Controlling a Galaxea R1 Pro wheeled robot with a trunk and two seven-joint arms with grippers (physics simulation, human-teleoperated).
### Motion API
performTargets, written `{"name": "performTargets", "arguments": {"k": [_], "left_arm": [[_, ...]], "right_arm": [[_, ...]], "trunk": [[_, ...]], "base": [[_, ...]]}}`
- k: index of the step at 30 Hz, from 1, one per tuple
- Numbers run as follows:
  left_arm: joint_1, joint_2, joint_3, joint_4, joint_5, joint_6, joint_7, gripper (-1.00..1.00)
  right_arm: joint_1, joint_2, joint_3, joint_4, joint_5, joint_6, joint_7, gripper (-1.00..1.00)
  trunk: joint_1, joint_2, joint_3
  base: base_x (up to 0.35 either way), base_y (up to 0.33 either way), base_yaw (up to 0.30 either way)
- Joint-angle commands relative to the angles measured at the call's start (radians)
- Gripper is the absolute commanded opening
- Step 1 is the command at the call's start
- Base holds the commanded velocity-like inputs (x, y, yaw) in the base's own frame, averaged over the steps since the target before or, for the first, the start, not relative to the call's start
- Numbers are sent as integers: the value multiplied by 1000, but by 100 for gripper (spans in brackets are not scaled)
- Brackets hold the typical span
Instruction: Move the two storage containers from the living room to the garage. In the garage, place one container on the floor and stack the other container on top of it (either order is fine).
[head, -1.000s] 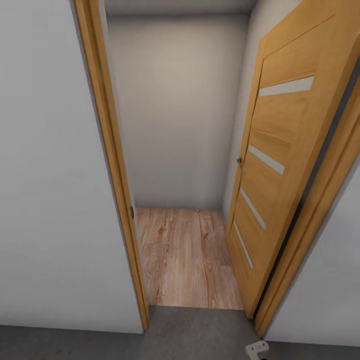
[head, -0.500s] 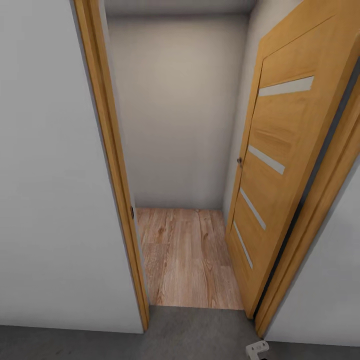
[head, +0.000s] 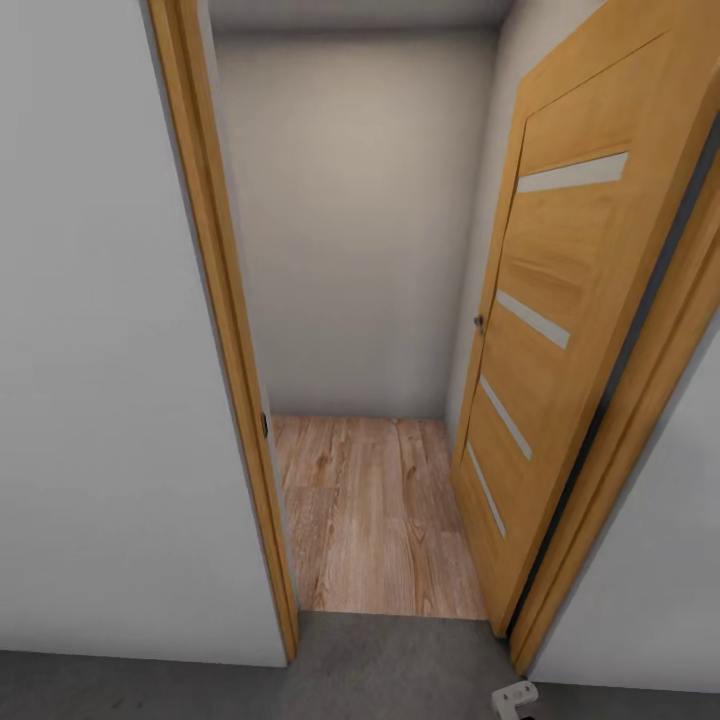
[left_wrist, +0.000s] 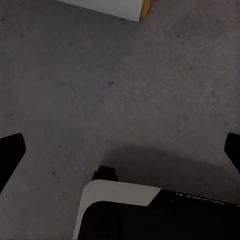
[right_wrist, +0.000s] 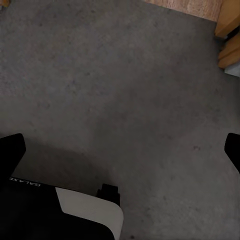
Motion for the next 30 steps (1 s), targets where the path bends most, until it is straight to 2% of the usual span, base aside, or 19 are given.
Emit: {"name": "performTargets", "arguments": {"k": [1,13,23,30], "left_arm": [[-1,0,1,1,4,-3,1,100],[-1,1,1,1,4,-3,1,100],[-1,1,1,1,4,-3,1,100],[-1,1,0,1,4,-3,1,100]], "right_arm": [[-2,0,7,4,2,-8,1,100],[-2,0,8,4,2,-5,1,100],[-2,0,7,4,2,-5,1,100],[-2,0,8,4,2,-5,1,100]], "trunk": [[1,-2,-2],[1,-2,7],[1,-2,22],[1,-2,24]], "base": [[0,0,0],[0,0,56],[0,0,6],[1,0,0]]}}
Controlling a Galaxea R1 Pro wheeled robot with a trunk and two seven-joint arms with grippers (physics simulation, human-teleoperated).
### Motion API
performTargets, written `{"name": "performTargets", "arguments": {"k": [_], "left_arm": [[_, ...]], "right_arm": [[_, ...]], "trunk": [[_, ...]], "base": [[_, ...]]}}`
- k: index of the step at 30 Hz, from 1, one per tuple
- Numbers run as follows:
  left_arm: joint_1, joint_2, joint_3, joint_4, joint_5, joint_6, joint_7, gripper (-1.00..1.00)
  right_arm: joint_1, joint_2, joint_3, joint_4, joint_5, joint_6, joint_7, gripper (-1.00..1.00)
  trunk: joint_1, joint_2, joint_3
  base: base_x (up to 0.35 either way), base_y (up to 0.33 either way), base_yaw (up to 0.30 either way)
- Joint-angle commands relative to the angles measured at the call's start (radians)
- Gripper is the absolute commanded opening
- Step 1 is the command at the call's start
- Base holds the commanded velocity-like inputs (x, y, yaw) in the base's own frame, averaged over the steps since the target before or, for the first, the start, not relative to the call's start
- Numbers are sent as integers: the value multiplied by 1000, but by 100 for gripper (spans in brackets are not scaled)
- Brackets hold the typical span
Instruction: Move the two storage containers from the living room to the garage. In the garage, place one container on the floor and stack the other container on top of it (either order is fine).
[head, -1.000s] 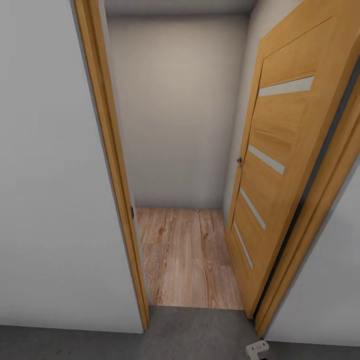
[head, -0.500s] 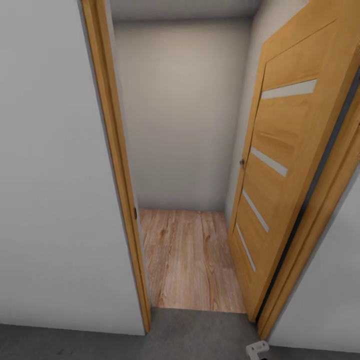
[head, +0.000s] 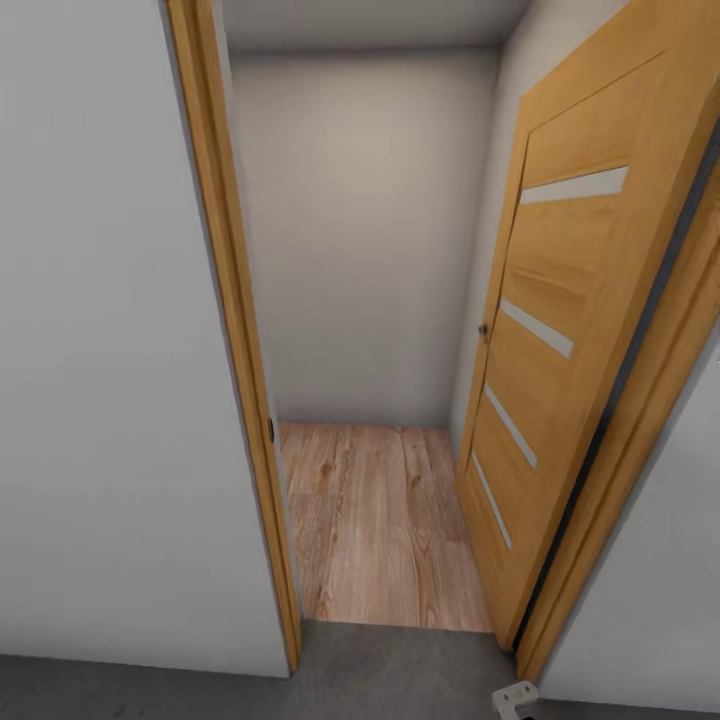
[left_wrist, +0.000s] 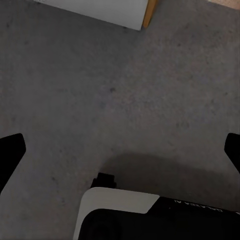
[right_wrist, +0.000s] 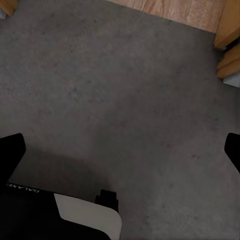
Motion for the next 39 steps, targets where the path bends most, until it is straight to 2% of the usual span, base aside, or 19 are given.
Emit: {"name": "performTargets", "arguments": {"k": [1,15,26,39], "left_arm": [[-1,0,1,1,4,-3,1,100],[-1,0,1,1,4,-3,2,100],[-1,1,1,1,4,-3,2,100],[-1,0,1,1,4,-3,1,100]], "right_arm": [[-2,0,6,4,2,-8,1,100],[-2,0,7,4,2,-7,1,100],[-2,0,6,4,2,-9,1,100],[-2,0,5,4,1,-9,-11,100]], "trunk": [[1,-2,-2],[1,-2,-2],[1,-2,-2],[1,-2,-2]], "base": [[74,0,0],[290,-64,0],[300,-171,0],[32,-22,0]]}}
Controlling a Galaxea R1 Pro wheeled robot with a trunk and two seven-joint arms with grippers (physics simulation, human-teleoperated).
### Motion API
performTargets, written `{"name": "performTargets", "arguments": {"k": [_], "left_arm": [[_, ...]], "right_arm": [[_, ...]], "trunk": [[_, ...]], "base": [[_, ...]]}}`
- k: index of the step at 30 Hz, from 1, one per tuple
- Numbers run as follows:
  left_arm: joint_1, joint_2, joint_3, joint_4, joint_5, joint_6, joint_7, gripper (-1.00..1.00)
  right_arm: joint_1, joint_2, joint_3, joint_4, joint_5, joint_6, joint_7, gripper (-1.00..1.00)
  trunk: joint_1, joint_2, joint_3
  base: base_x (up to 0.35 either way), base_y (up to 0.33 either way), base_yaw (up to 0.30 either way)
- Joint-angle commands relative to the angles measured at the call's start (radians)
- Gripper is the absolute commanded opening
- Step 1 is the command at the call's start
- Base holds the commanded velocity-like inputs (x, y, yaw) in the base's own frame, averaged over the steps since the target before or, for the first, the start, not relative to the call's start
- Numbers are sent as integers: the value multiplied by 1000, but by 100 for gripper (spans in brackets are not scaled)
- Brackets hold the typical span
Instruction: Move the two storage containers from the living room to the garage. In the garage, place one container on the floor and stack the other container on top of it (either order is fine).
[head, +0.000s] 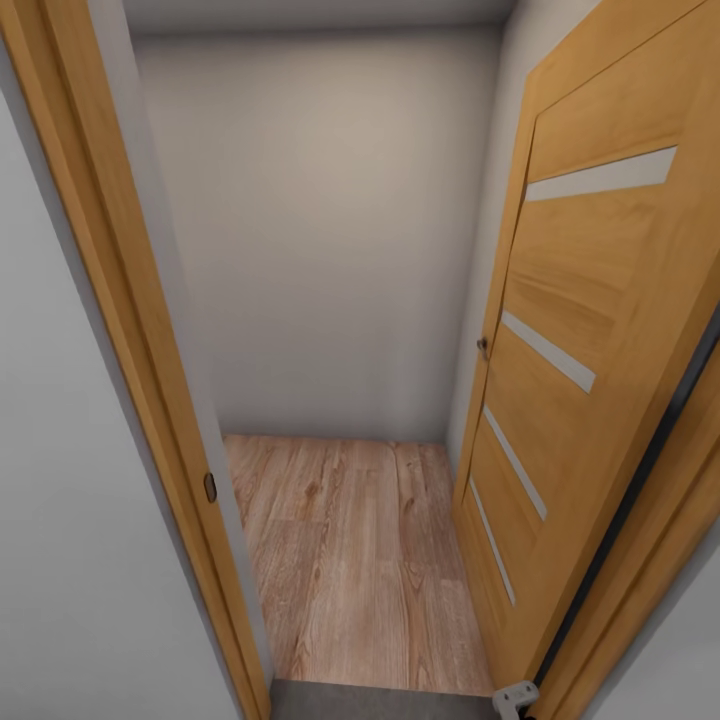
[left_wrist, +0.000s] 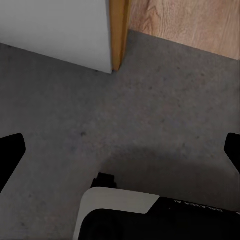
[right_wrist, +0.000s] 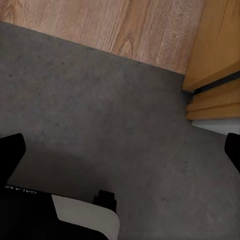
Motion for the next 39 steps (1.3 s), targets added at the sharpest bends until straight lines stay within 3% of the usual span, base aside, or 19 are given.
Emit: {"name": "performTargets", "arguments": {"k": [1,13,17,22,29,39], "left_arm": [[-1,0,1,1,4,-3,0,100],[-1,-10,-5,-4,5,0,1,100],[-1,-38,-6,-9,5,-5,-5,100],[-1,-37,-3,-9,7,-41,-7,100],[-1,-43,-4,-7,1,-75,-6,100],[-1,-41,-4,-7,-1,-72,-6,100]], "right_arm": [[-2,0,6,4,2,-8,1,100],[-2,-15,3,2,4,-9,-13,100],[-2,-21,1,-17,5,-10,-88,100],[-2,-21,1,-34,7,-11,-134,100],[-2,-16,2,-34,8,-11,-131,100],[-2,-15,3,-36,9,-11,-129,100]], "trunk": [[1,-2,-2],[1,-2,-2],[1,-2,-2],[1,-2,-2],[1,-2,-2],[1,-2,-2]], "base": [[0,0,0],[0,0,0],[0,0,0],[0,0,0],[28,0,0],[289,-75,0]]}}
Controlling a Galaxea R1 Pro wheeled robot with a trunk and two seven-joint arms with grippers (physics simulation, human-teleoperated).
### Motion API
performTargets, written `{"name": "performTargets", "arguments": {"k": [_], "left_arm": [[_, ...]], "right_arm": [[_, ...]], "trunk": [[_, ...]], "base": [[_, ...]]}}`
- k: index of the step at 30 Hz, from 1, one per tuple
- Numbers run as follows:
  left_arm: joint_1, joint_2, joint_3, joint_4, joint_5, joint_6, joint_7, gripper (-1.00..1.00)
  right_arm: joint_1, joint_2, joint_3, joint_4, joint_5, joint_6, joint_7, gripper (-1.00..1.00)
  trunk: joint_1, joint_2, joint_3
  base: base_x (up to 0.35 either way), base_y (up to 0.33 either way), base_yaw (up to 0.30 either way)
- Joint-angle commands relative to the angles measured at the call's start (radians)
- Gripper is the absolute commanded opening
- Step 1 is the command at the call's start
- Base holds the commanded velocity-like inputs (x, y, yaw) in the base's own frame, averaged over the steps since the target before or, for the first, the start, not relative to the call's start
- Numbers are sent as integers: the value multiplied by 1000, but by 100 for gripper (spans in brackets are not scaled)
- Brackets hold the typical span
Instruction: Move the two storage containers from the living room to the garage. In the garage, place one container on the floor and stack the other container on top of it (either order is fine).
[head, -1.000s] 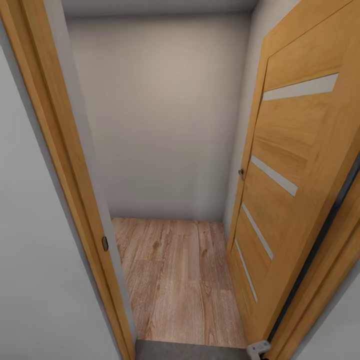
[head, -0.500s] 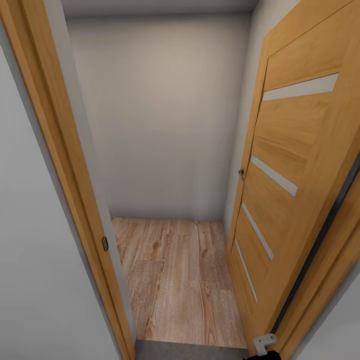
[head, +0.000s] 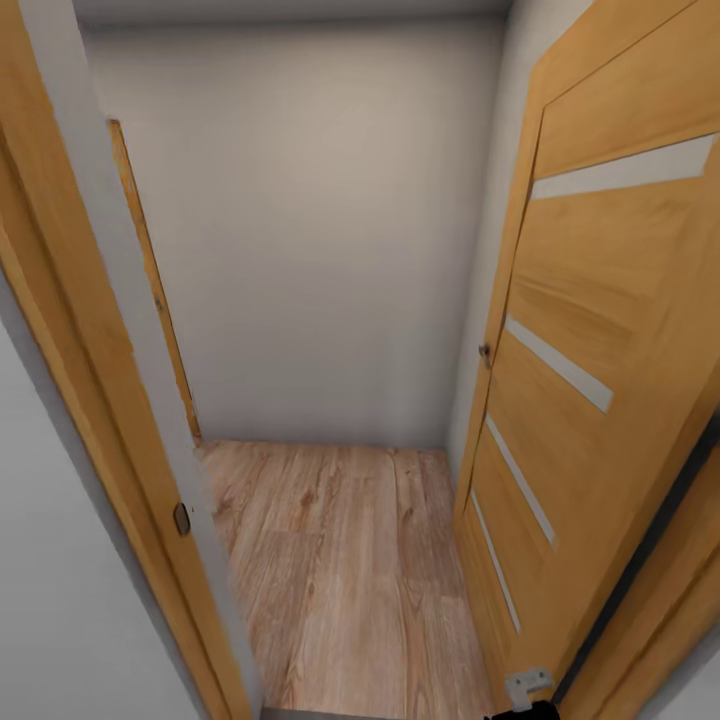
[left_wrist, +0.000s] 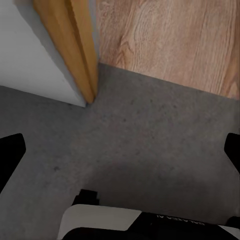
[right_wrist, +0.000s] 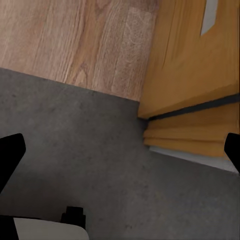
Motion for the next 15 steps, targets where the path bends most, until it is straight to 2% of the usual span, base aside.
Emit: {"name": "performTargets", "arguments": {"k": [1,6,15], "left_arm": [[-1,0,0,1,3,-3,2,100],[-1,0,0,1,3,-5,2,100],[-1,1,0,1,3,-5,2,100]], "right_arm": [[-2,0,6,3,5,-5,-3,100],[-2,0,7,3,6,-5,-3,100],[-2,1,9,3,12,-6,-3,100]], "trunk": [[1,-2,-2],[1,-2,-2],[1,-2,-2]], "base": [[324,-115,0],[255,-93,0],[23,-9,0]]}}
